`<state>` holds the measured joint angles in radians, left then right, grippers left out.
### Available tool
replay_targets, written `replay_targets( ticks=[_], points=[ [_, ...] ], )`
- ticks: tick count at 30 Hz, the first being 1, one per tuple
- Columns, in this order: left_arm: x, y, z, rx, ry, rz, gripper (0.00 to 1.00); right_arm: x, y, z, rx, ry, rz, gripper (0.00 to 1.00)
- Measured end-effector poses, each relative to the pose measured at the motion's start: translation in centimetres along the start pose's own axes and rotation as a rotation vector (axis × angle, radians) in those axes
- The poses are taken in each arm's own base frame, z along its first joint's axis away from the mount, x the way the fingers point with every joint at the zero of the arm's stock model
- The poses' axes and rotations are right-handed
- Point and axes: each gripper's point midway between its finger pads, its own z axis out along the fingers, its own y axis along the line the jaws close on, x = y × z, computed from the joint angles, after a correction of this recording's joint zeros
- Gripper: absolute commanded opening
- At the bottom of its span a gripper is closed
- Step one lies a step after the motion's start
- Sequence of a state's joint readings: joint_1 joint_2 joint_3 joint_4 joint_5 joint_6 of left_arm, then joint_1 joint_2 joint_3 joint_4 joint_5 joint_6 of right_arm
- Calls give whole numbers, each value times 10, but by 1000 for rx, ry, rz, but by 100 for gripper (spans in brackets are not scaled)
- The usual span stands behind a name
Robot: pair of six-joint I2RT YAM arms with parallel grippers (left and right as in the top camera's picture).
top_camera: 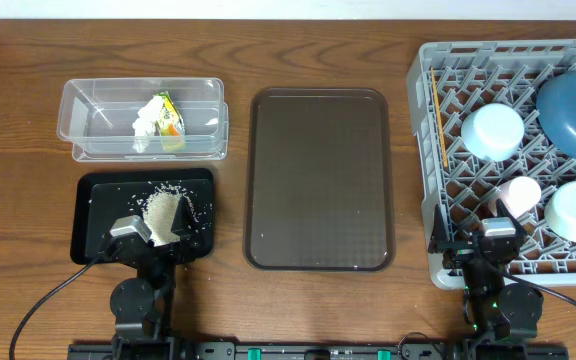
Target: Sort waste into correct bins and load items into the dishwasher rack
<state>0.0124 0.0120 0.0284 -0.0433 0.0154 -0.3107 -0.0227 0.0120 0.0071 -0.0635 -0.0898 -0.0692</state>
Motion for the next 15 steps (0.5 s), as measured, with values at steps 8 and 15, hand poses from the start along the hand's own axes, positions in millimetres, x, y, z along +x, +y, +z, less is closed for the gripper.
replay_targets(
  ticks=[8,15],
  points=[
    [0,0,0,0,0,0,92,0,0,0,0,0,0,99],
    [0,0,0,0,0,0,91,0,0,0,0,0,0,99]
  ],
)
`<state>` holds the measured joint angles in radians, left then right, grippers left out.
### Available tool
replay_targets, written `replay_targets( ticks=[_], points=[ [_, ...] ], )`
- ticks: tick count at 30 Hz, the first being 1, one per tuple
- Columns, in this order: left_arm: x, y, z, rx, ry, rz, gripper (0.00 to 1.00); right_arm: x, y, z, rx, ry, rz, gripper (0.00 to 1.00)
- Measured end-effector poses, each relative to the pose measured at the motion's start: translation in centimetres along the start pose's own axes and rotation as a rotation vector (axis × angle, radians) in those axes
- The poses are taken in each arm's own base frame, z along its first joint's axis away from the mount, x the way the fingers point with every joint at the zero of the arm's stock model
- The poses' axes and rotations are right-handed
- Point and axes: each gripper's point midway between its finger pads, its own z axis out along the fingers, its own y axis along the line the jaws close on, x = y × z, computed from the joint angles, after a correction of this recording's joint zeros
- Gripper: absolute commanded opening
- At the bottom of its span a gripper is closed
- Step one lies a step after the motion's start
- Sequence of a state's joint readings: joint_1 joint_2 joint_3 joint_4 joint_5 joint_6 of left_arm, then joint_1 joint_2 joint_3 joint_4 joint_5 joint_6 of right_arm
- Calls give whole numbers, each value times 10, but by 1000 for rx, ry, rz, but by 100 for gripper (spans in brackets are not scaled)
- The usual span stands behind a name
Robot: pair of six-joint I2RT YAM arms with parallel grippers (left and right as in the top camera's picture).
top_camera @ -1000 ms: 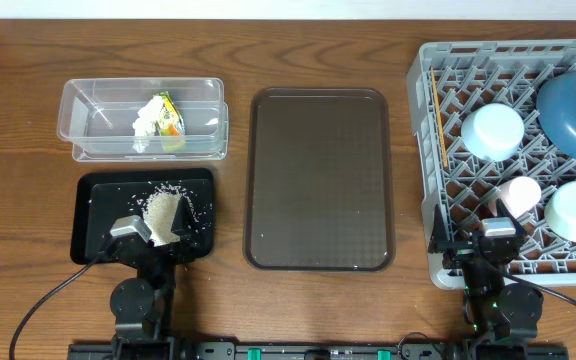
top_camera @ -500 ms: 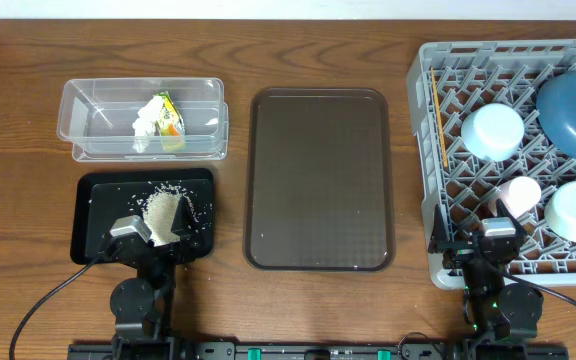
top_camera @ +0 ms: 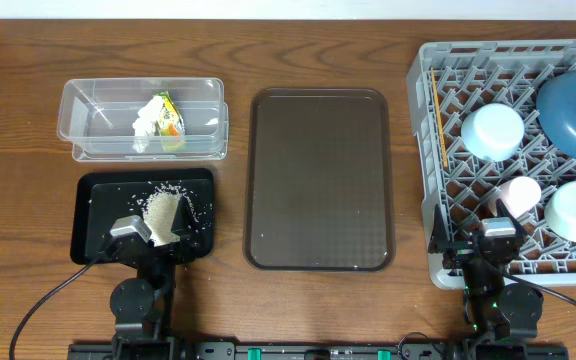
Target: Sort waste into correct bins and load items into the dishwasher rack
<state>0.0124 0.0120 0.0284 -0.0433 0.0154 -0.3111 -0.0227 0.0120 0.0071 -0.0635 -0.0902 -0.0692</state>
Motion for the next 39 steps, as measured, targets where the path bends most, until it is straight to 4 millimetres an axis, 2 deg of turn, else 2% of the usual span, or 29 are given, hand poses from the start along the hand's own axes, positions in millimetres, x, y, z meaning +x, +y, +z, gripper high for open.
replay_targets(
  ticks=[39],
  points=[
    [0,0,0,0,0,0,91,0,0,0,0,0,0,99]
  ],
)
